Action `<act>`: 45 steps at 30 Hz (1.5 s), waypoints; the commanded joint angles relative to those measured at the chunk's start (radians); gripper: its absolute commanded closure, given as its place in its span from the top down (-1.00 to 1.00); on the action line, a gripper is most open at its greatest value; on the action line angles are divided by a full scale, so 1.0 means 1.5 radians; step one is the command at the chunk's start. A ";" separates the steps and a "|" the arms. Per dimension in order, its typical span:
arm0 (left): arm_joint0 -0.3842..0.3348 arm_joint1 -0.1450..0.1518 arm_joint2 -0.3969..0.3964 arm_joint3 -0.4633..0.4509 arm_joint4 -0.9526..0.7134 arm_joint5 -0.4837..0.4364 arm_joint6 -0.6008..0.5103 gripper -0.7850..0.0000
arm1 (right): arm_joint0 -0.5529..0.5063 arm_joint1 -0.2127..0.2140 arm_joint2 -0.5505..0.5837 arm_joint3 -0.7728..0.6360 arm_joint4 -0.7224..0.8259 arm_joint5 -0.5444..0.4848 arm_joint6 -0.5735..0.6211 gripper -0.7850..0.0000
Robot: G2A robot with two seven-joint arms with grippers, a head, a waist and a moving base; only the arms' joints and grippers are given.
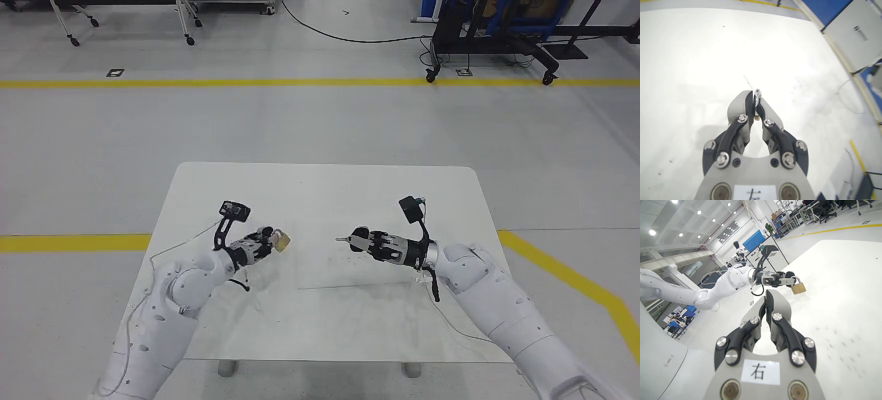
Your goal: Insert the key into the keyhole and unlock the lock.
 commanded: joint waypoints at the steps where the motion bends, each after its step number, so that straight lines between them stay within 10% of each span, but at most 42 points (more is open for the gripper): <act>1: -0.003 0.004 -0.025 0.006 -0.102 -0.022 -0.046 -1.00 | 0.000 0.000 0.000 0.000 0.000 0.000 0.000 -1.00; 21: 0.019 0.008 -0.050 -0.003 -0.288 -0.025 -0.063 -1.00 | 0.000 0.000 0.000 0.000 0.000 0.000 0.000 -1.00; 34: -0.070 -0.037 0.021 0.186 -0.694 -0.013 -0.005 -1.00 | 0.057 -0.049 -0.056 0.002 -0.050 0.130 -0.170 -1.00; 45: -0.088 -0.044 0.037 0.205 -0.710 -0.007 -0.014 -1.00 | 0.078 -0.065 -0.083 0.017 -0.046 0.131 -0.178 -1.00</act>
